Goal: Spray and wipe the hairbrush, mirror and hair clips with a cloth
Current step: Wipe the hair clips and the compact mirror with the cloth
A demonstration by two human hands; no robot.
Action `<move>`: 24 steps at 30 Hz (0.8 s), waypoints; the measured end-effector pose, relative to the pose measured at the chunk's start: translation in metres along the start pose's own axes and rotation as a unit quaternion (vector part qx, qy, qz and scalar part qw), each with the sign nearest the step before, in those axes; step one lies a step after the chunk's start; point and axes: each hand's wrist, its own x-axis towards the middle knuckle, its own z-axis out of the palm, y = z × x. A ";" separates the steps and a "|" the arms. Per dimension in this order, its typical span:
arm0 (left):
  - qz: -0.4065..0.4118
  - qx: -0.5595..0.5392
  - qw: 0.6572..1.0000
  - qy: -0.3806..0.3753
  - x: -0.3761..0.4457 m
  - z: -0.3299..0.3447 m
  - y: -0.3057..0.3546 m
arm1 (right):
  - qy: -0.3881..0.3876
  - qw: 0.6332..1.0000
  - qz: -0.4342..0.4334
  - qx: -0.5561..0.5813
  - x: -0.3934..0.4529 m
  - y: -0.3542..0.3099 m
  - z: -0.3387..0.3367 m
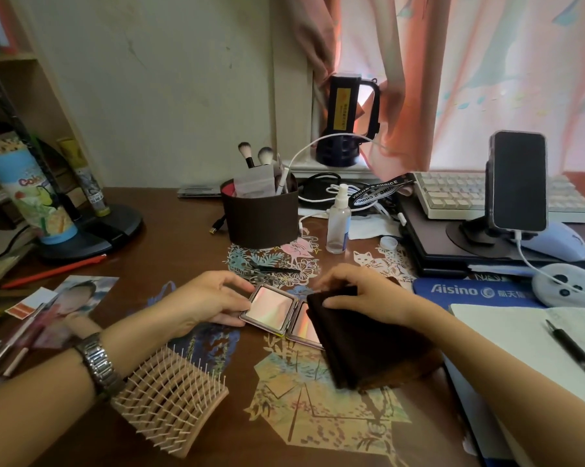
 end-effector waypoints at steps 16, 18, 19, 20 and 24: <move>0.014 0.041 0.999 -0.004 -0.003 -0.002 -0.002 | -0.081 0.967 -0.032 -0.239 -0.041 0.002 0.020; 0.015 0.038 0.999 -0.003 -0.003 -0.002 -0.003 | -0.089 0.967 -0.032 -0.238 -0.043 -0.002 0.021; 0.015 0.038 0.999 -0.002 -0.002 -0.002 -0.003 | -0.093 0.967 -0.035 -0.235 -0.043 -0.005 0.023; 0.015 0.038 0.999 -0.002 -0.002 -0.002 -0.003 | -0.099 0.966 -0.041 -0.234 -0.044 -0.009 0.024; 0.011 0.038 0.999 -0.004 -0.002 -0.002 -0.003 | -0.124 0.959 -0.064 -0.246 -0.046 -0.022 0.034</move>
